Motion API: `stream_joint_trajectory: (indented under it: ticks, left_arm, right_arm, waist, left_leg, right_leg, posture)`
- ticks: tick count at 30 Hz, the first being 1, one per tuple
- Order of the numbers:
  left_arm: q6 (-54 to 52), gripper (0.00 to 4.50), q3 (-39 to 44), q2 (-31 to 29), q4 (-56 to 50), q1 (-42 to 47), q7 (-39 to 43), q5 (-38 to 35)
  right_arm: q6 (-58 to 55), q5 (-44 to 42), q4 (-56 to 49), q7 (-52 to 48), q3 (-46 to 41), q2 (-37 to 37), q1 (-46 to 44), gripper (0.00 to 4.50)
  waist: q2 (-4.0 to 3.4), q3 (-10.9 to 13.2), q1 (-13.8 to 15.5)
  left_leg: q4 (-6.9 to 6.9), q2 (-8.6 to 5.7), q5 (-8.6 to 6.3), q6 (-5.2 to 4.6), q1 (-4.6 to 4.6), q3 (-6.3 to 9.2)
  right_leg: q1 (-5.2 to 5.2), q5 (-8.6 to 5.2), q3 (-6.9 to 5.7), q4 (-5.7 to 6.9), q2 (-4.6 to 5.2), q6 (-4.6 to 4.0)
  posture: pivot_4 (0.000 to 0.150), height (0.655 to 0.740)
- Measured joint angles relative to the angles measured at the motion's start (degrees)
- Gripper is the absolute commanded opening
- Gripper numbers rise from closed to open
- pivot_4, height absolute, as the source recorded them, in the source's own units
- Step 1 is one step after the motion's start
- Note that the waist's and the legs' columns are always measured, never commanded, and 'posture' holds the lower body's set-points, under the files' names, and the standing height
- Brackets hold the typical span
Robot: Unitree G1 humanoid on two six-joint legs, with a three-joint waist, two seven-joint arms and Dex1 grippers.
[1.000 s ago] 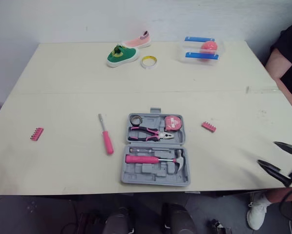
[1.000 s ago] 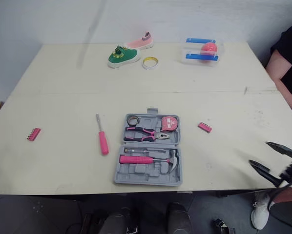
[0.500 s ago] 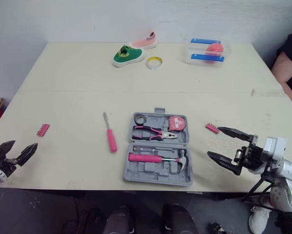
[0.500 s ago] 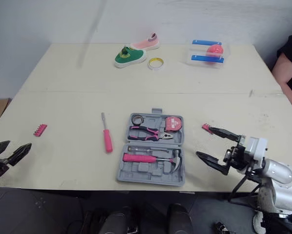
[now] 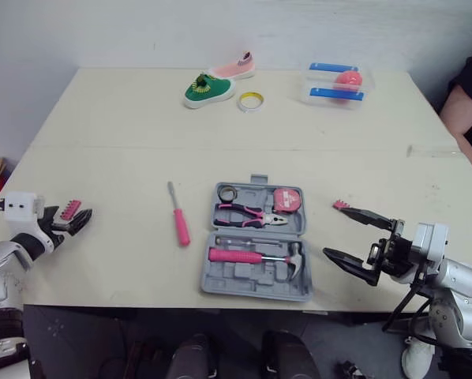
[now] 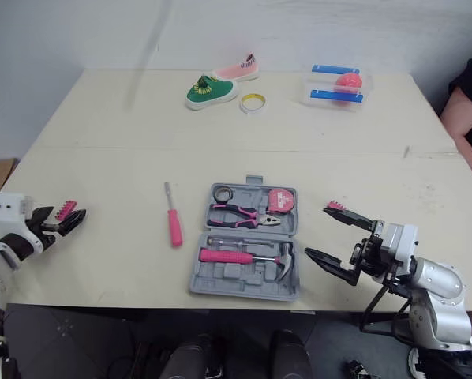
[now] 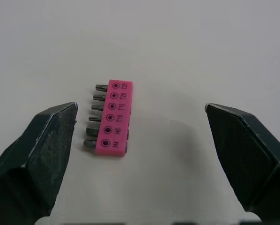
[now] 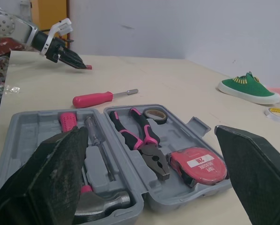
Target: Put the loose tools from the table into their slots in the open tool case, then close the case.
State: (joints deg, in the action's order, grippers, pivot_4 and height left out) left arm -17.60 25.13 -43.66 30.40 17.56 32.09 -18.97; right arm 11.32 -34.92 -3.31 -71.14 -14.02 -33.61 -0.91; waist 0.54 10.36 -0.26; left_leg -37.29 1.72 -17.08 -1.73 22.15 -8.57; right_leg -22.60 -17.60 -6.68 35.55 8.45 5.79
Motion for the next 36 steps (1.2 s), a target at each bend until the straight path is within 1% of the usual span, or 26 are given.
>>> stream_joint_trajectory:
  ticks: [4, 9, 11, 15, 17, 18, 19, 25, 28, 29, 32, 33, 36]
  left_arm:
    - [3.3, 4.42, -1.9, -0.2, 5.6, 3.0, 0.6, 2.1]
    - [4.5, 4.42, -2.1, -0.3, 8.2, 4.2, 1.4, 2.4]
    - [4.8, 3.88, -2.1, -0.3, 8.2, 3.7, 1.4, 2.5]
    - [4.3, 2.37, -2.1, 0.0, 6.9, 2.6, 2.2, 2.2]
    - [3.7, 1.49, -2.0, 0.3, 6.0, 2.0, 2.3, 2.1]
    - [3.5, 1.16, -2.0, 0.4, 5.9, 1.9, 2.2, 2.1]
    - [3.3, 0.73, -1.9, 0.5, 5.7, 1.5, 2.1, 2.1]
    - [5.2, 0.7, 0.2, 2.1, 3.3, -1.0, 1.7, 0.7]
    - [7.5, 0.7, 0.9, 4.1, -0.3, -3.6, 3.4, -1.0]
    - [7.9, 0.7, 0.9, 4.5, -2.5, -4.7, 4.2, -1.5]
    - [7.6, 0.7, 1.3, 4.2, -13.7, -8.0, 7.6, -4.6]
    - [6.9, 0.7, 1.3, 3.2, -19.3, -9.3, 9.4, -6.1]
    - [4.6, 0.7, 1.1, -1.7, -33.3, -11.9, 15.5, -10.3]
  right_arm:
    - [1.1, 0.2, 0.8, -0.3, 0.0, 0.0, 0.1, 4.5]
    - [1.7, -0.1, 1.5, -0.8, -0.1, 0.0, 0.1, 4.5]
    - [2.0, -0.5, 1.5, -1.0, -0.3, 0.1, 0.1, 4.5]
    - [2.3, -0.5, 1.5, -1.6, -0.3, 0.0, 0.1, 4.5]
    - [2.3, -0.5, 1.5, -1.8, -0.3, 0.0, 0.1, 4.5]
    - [2.3, -0.5, 1.5, -1.8, -0.3, 0.0, 0.1, 4.5]
    - [2.2, -0.5, 1.5, -1.8, -0.3, 0.0, 0.1, 4.5]
    - [2.0, -0.4, 1.4, -1.8, -0.3, -0.9, 0.0, 4.5]
    - [1.8, -0.3, 1.4, -1.8, -0.3, -1.4, -0.1, 4.5]
    - [1.8, -0.3, 1.4, -1.8, -0.3, -1.5, -0.3, 4.5]
    - [1.7, -0.2, 1.3, -1.9, -0.3, -2.4, -0.4, 4.5]
    - [1.7, -0.2, 1.3, -1.9, -0.4, -2.9, -0.4, 4.5]
    - [1.6, 0.2, 1.3, -3.1, -0.4, -4.5, -0.5, 4.5]
  waist:
    - [0.02, 0.0, 0.1]
    - [0.02, 0.0, 0.0]
    - [0.02, 0.0, -0.1]
    - [0.0, 0.0, -0.3]
    - [-0.04, 0.0, -0.3]
    - [-0.04, 0.0, -0.3]
    - [-0.06, -0.1, -0.3]
    - [-0.08, -0.1, -0.8]
    - [0.0, 0.0, -0.8]
    - [0.14, 0.1, -0.8]
    - [0.54, 0.3, -0.8]
    - [0.65, 0.4, -0.8]
    - [0.63, 0.4, -0.7]
  left_leg:
    - [-0.01, 0.0, 0.02, 0.03, -0.02, 0.0]
    - [-0.02, -0.01, 0.05, 0.09, -0.08, 0.0]
    - [-0.02, 0.0, 0.03, 0.15, -0.11, 0.0]
    - [0.02, 0.01, 0.08, 0.23, -0.22, 0.0]
    - [0.08, 0.01, 0.11, 0.27, -0.33, -0.01]
    - [0.1, 0.01, 0.11, 0.28, -0.38, -0.01]
    - [0.14, 0.01, 0.11, 0.29, -0.46, -0.03]
    - [0.24, 0.02, 0.08, 0.32, -0.56, -0.11]
    - [0.22, 0.02, 0.07, 0.32, -0.52, -0.1]
    - [0.2, 0.03, 0.07, 0.32, -0.48, -0.1]
    - [0.18, 0.06, 0.08, 0.34, -0.39, -0.03]
    - [0.18, 0.06, 0.09, 0.35, -0.27, 0.03]
    - [0.21, 0.03, 0.05, 0.36, -0.17, 0.06]
  right_leg:
    - [0.0, 0.0, -0.01, 0.06, 0.01, 0.0]
    - [0.01, 0.0, 0.0, 0.17, 0.04, 0.0]
    - [0.01, 0.0, 0.03, 0.2, 0.04, 0.0]
    - [0.04, 0.0, 0.07, 0.27, 0.04, 0.0]
    - [0.1, 0.0, 0.12, 0.28, 0.04, 0.0]
    - [0.13, 0.0, 0.13, 0.28, 0.04, 0.0]
    - [0.17, -0.01, 0.17, 0.28, 0.04, -0.01]
    - [0.2, -0.02, 0.53, 0.22, 0.09, -0.04]
    - [0.2, -0.02, 0.51, 0.18, 0.1, -0.04]
    - [0.18, -0.02, 0.51, 0.18, 0.1, -0.04]
    - [0.13, -0.01, 0.49, 0.15, 0.1, -0.06]
    - [0.09, 0.0, 0.47, 0.1, 0.12, -0.08]
    - [0.06, 0.01, 0.45, -0.04, 0.13, -0.11]
  posture:
    - [0.15, 0.74]
    - [0.15, 0.74]
    - [0.15, 0.74]
    - [0.15, 0.74]
    - [0.15, 0.74]
    - [0.15, 0.74]
    - [0.15, 0.74]
    - [0.15, 0.74]
    - [0.15, 0.74]
    - [0.15, 0.74]
    - [0.15, 0.74]
    - [0.15, 0.74]
    - [0.15, 0.74]
